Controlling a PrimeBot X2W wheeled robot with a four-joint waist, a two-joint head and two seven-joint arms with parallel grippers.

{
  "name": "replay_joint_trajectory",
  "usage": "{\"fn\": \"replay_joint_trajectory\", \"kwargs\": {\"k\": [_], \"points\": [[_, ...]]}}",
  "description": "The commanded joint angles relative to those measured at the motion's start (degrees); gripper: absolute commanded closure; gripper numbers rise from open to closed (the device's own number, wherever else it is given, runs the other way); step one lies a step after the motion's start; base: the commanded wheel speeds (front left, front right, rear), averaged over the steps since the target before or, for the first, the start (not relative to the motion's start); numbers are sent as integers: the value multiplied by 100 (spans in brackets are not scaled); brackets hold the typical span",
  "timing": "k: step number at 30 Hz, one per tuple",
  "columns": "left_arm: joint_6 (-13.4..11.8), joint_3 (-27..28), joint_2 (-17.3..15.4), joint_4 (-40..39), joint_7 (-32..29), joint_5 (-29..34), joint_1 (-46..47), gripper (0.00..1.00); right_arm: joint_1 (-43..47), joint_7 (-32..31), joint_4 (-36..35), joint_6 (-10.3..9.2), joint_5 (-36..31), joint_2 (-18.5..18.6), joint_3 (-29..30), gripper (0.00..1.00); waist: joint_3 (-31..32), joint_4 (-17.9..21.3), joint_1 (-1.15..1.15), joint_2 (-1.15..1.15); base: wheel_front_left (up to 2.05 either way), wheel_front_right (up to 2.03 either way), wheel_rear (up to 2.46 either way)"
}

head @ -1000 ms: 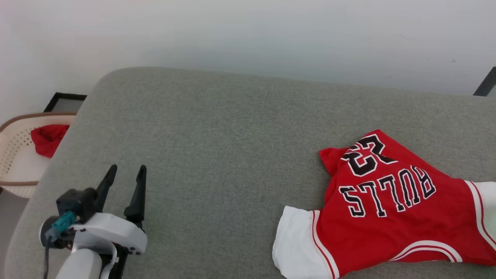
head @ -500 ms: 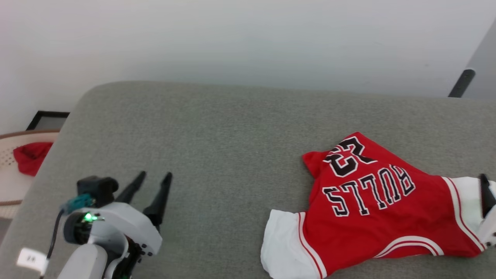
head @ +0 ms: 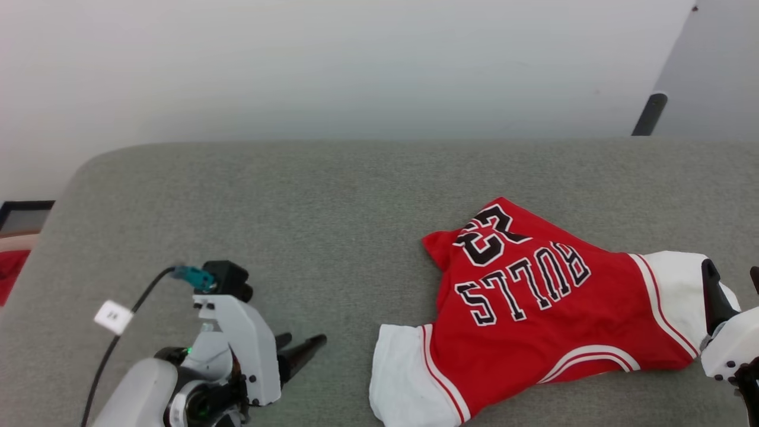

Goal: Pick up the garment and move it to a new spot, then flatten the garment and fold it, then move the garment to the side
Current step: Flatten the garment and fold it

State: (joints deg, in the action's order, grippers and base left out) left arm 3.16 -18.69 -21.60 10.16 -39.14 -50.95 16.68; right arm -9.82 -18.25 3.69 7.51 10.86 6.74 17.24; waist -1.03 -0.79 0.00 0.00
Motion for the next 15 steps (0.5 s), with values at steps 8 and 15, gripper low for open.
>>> {"fn": "replay_joint_trajectory", "kwargs": {"k": [8, 15], "points": [[-146, -289, 39, 104, -934, -278, 304, 0, -15, 19, -17, -4, 70, -61, 41, 0, -192, 254, 0, 0, 0, 0, 0], [-178, -523, 197, 207, -1279, -345, 433, 0, -107, 95, 36, -4, 108, -97, 17, 0, -360, 385, 0, 0, 0, 0, 0]]}}
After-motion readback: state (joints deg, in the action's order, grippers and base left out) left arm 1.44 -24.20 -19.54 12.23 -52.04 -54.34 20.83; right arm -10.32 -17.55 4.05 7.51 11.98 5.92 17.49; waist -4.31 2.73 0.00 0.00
